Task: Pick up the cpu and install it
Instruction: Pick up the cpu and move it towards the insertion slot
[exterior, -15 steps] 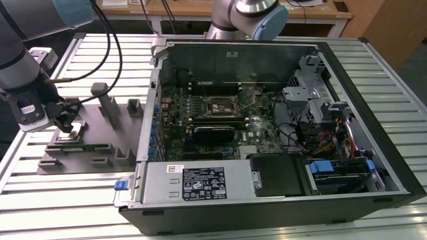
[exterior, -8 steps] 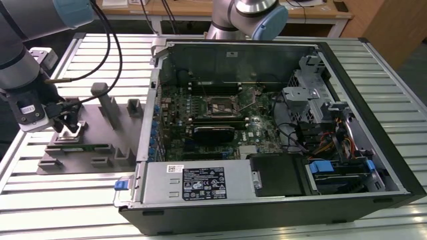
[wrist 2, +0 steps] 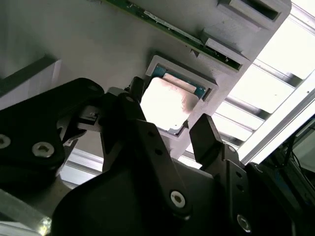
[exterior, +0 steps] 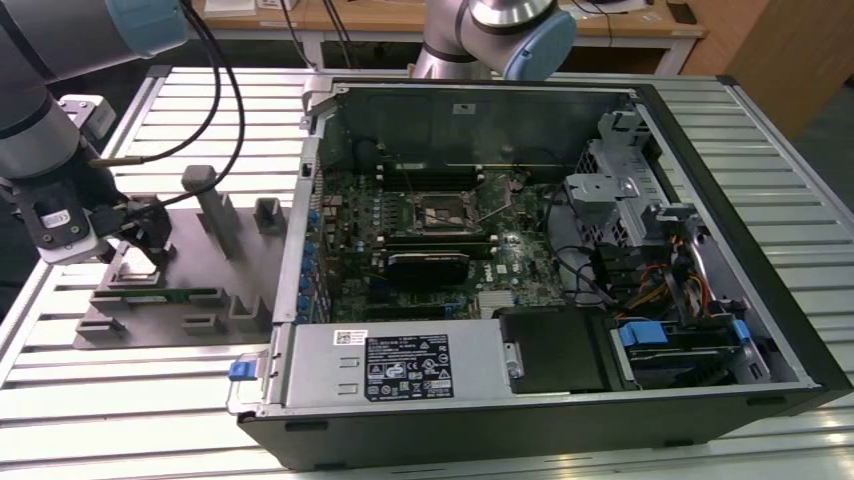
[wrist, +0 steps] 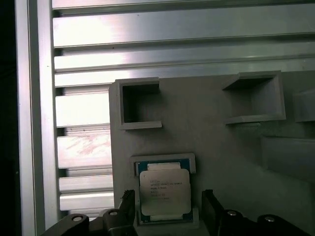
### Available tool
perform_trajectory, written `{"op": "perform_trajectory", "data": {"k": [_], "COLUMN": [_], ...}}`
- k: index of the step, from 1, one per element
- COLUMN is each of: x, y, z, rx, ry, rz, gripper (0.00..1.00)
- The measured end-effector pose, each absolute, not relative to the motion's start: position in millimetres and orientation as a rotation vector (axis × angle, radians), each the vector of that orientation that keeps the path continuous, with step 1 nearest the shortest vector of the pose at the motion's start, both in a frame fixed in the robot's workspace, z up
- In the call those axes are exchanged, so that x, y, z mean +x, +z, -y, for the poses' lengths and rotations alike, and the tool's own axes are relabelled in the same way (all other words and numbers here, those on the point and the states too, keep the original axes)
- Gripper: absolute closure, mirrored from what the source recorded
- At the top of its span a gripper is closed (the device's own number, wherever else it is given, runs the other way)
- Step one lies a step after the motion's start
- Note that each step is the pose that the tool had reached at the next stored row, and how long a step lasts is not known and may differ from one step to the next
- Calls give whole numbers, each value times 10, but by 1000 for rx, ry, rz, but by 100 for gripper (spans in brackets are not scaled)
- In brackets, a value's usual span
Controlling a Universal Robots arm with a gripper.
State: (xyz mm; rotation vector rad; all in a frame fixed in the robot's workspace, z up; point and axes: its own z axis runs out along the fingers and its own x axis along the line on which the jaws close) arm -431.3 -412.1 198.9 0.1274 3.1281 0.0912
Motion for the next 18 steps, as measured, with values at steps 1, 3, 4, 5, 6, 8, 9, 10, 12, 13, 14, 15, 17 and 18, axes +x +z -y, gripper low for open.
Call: {"op": "perform_trajectory", "data": {"k": [1,3,4,5,6,8,9,10,12,13,14,15,17,18], "x": [-4313,-4312,-4311,-4310,-4309,-4309,-4309,-4308,-4308,-4309,-4308,-4308,-4309,-4309], "y": [1989,1976,1967,1958,1947,1926,1915,1904,1886,1878,1870,1861,1848,1844], "z": [4121,4120,4118,4116,4113,4107,4104,4102,4099,4098,4097,4097,4096,4096], "rx": [127,127,127,127,127,127,127,127,127,127,127,127,127,127], "ry": [91,92,91,91,91,91,91,91,91,91,91,91,91,91], "rz": [-3128,-3128,-3128,-3128,-3128,-3128,-3128,-3128,-3128,-3128,-3128,-3128,-3128,-3128], "gripper": [35,35,35,35,35,35,35,35,35,35,35,35,35,35]}}
